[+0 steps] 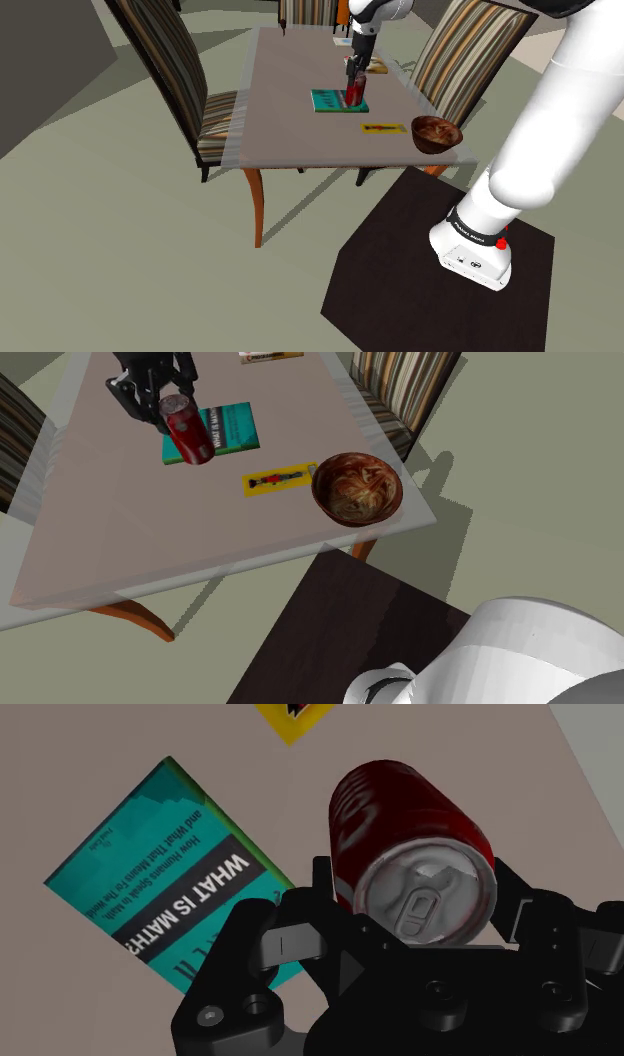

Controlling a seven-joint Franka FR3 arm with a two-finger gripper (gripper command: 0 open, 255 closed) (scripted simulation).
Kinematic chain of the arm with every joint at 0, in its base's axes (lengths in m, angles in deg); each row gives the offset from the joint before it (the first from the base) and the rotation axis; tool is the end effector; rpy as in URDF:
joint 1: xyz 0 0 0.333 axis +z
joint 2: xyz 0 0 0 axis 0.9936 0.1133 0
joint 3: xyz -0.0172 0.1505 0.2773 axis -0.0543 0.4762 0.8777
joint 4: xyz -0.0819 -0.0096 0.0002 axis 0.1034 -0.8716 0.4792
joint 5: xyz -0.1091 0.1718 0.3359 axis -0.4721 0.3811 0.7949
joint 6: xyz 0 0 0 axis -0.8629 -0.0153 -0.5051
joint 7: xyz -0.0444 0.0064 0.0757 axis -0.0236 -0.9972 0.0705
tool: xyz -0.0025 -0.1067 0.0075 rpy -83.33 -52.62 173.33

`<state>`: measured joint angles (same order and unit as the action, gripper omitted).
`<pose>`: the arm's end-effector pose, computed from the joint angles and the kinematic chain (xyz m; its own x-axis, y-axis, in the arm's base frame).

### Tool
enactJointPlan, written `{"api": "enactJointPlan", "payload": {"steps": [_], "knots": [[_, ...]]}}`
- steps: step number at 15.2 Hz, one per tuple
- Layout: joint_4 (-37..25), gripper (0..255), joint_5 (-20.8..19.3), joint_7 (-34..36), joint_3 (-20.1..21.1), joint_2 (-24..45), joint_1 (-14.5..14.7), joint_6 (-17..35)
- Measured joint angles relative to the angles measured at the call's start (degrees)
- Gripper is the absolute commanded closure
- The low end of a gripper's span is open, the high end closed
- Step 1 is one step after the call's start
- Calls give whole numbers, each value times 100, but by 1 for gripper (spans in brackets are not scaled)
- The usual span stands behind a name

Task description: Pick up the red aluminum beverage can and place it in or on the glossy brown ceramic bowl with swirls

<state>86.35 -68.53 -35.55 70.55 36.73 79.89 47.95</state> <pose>0.5451 -0.2208 0.4135 0.9966 0.0820 0.0076 0.0819 -0.9966 0.0062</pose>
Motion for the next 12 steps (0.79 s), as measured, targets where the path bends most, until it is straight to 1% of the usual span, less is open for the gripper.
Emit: {"api": "enactJointPlan", "payload": {"steps": [9,12], "knots": [[-441,255,-85,56,-11,-199,13,-627],[-114,255,-217,-28,-85,-573,-44,-656]]}}
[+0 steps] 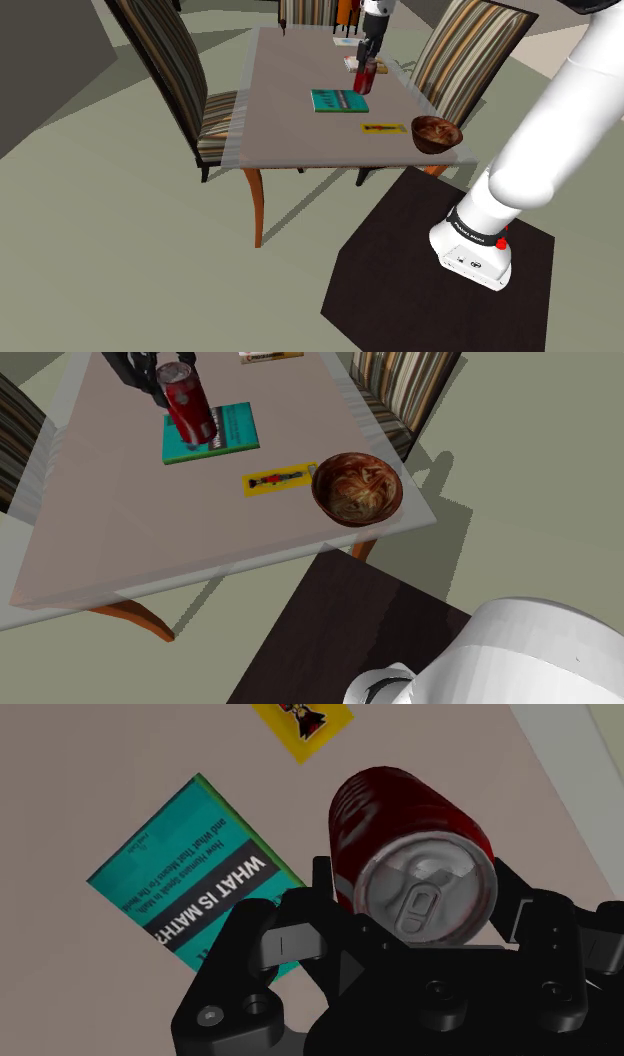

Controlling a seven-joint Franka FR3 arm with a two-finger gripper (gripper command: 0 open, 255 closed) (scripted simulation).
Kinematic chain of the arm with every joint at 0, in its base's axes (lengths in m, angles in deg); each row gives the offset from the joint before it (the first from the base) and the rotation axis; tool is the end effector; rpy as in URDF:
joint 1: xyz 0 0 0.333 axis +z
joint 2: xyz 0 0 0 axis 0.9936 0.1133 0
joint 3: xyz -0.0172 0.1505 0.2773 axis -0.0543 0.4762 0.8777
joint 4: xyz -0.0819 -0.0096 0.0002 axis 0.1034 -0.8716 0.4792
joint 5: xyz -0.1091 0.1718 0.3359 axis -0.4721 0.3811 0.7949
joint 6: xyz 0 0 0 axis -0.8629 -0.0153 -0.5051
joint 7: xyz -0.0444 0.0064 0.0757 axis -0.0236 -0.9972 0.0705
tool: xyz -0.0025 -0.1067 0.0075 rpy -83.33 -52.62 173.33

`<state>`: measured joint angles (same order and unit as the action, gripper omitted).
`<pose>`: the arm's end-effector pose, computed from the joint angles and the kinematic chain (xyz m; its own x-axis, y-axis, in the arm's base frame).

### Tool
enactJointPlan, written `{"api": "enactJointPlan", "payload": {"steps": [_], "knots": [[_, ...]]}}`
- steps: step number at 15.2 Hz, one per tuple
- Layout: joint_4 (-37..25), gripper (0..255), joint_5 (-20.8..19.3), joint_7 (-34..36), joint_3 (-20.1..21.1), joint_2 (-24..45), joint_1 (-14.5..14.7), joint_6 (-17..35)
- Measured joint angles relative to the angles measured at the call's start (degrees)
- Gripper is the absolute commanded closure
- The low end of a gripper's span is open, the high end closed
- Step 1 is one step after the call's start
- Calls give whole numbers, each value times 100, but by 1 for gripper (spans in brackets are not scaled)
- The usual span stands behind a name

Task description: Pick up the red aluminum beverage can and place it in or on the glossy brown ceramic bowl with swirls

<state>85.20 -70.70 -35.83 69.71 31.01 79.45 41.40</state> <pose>0.5212 -0.2302 0.4677 0.9966 0.0815 0.0072 0.0815 -0.9967 0.0064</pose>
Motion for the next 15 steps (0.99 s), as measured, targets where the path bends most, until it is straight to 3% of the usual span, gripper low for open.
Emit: {"api": "enactJointPlan", "payload": {"steps": [5,15], "knots": [[957,255,-365,-230,-190,-927,-201,91],[2141,255,-1107,-854,-620,-2443,-815,-107]]}}
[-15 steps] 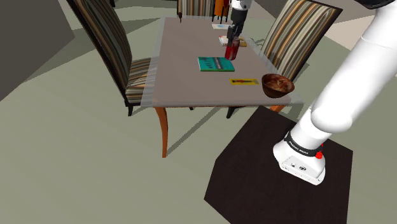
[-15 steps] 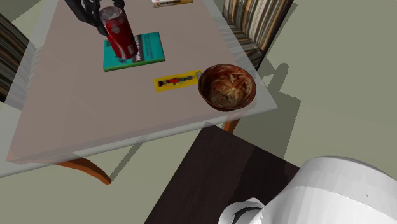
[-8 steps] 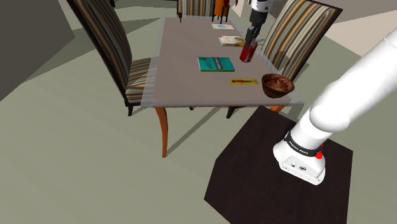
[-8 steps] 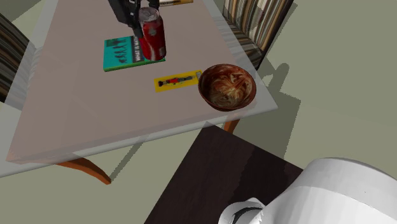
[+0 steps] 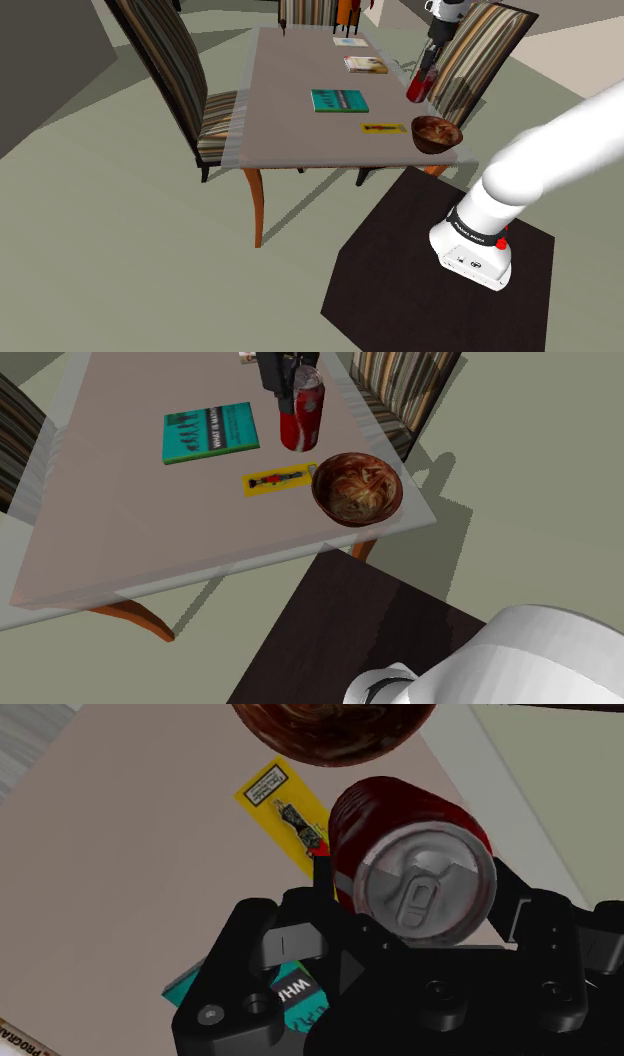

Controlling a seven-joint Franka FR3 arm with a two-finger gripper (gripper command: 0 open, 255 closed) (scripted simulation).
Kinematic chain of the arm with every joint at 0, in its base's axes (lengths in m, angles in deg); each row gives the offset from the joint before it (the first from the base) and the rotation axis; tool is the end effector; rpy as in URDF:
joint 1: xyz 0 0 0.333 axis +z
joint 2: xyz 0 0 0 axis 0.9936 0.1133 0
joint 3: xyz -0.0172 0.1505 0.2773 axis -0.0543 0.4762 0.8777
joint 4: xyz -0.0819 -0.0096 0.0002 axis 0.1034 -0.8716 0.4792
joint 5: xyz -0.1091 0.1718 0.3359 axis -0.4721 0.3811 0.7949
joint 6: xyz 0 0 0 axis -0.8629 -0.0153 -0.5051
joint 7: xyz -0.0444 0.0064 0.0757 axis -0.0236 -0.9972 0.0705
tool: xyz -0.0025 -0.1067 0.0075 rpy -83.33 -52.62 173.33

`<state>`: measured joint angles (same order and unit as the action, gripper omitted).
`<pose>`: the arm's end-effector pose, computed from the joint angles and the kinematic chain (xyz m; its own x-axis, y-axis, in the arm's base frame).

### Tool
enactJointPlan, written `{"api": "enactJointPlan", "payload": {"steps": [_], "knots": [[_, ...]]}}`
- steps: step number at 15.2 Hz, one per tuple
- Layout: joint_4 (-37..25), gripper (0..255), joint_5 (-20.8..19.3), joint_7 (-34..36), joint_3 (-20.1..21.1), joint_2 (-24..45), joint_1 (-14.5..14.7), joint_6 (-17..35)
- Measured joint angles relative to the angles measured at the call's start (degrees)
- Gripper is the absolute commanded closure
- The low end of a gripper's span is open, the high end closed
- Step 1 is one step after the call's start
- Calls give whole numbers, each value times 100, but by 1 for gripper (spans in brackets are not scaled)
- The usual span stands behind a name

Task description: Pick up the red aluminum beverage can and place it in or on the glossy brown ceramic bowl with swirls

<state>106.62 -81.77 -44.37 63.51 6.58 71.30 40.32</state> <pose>0.3345 -0.2965 0.4820 0.9967 0.0811 0.0074 0.0810 -0.9967 0.0062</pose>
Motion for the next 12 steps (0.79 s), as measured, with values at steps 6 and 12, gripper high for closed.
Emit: {"api": "enactJointPlan", "payload": {"steps": [6,12], "knots": [[348,255,-446,-555,-355,-709,-461,-265],[714,255,-697,-818,-595,-953,-692,-100]]}}
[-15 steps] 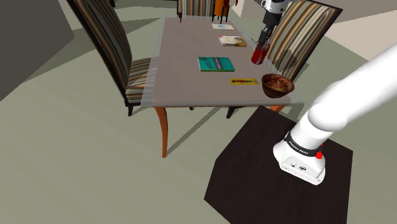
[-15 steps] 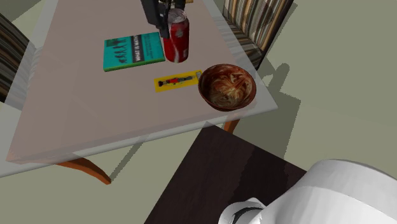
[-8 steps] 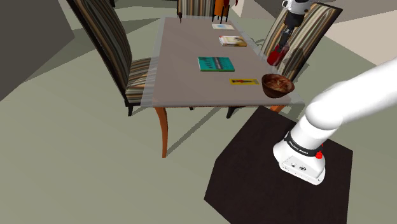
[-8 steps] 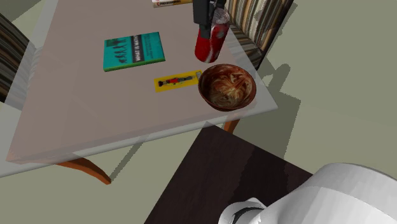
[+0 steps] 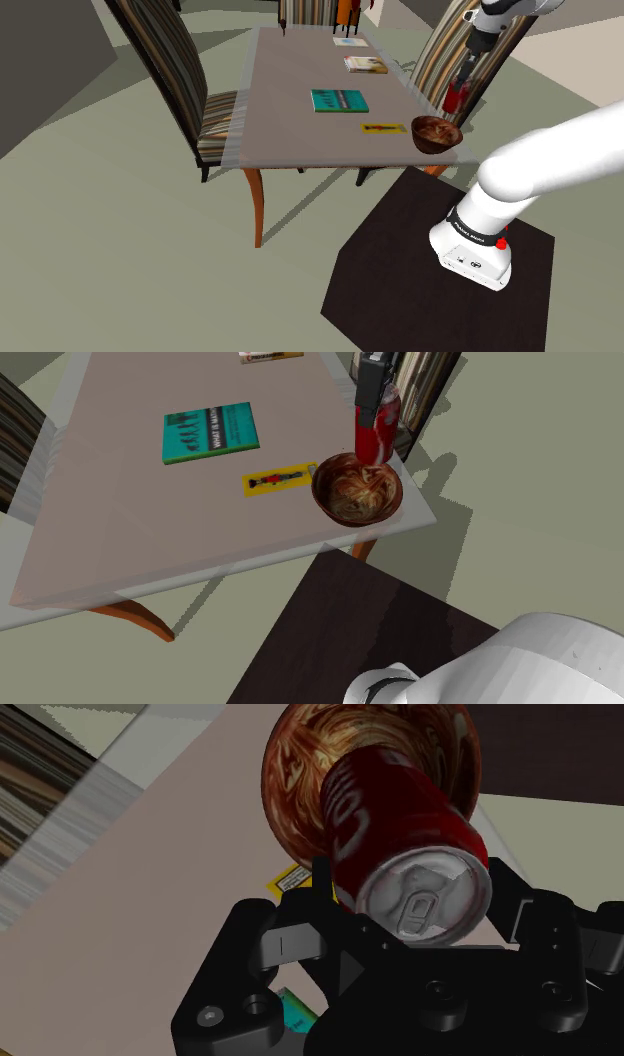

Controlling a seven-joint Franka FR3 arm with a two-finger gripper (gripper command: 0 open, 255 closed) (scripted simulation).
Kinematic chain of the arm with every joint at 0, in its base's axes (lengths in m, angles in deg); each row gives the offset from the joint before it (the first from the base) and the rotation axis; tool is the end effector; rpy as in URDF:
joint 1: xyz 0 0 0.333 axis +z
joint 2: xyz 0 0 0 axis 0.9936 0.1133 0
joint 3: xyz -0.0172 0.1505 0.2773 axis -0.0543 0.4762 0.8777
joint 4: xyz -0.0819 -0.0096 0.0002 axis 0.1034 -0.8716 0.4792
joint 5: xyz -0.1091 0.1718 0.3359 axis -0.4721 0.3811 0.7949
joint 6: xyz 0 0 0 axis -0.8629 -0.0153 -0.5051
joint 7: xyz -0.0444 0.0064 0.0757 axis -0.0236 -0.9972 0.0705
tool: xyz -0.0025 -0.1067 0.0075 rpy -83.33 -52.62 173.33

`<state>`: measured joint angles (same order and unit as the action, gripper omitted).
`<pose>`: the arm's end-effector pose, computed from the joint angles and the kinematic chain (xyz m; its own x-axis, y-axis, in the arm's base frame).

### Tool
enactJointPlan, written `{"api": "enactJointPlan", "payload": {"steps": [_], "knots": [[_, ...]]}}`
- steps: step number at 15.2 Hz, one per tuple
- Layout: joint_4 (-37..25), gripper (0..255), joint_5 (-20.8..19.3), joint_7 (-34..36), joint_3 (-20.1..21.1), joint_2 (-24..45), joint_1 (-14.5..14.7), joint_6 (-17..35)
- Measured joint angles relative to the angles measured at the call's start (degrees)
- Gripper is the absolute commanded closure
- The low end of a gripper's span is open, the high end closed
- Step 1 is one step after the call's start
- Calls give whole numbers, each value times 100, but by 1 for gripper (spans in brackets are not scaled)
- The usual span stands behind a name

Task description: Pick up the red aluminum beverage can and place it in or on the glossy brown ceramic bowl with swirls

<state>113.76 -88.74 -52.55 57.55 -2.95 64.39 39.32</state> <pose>0.2280 -0.3381 0.4711 0.9966 0.0817 0.0070 0.0817 -0.9966 0.0054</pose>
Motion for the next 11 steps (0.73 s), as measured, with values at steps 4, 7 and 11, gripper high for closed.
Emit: {"api": "enactJointPlan", "payload": {"steps": [4,7,11], "knots": [[244,255,-41,9,-79,77,-5,319],[439,255,-78,15,-142,131,-15,567],[613,255,-88,1,-253,314,15,922]]}}
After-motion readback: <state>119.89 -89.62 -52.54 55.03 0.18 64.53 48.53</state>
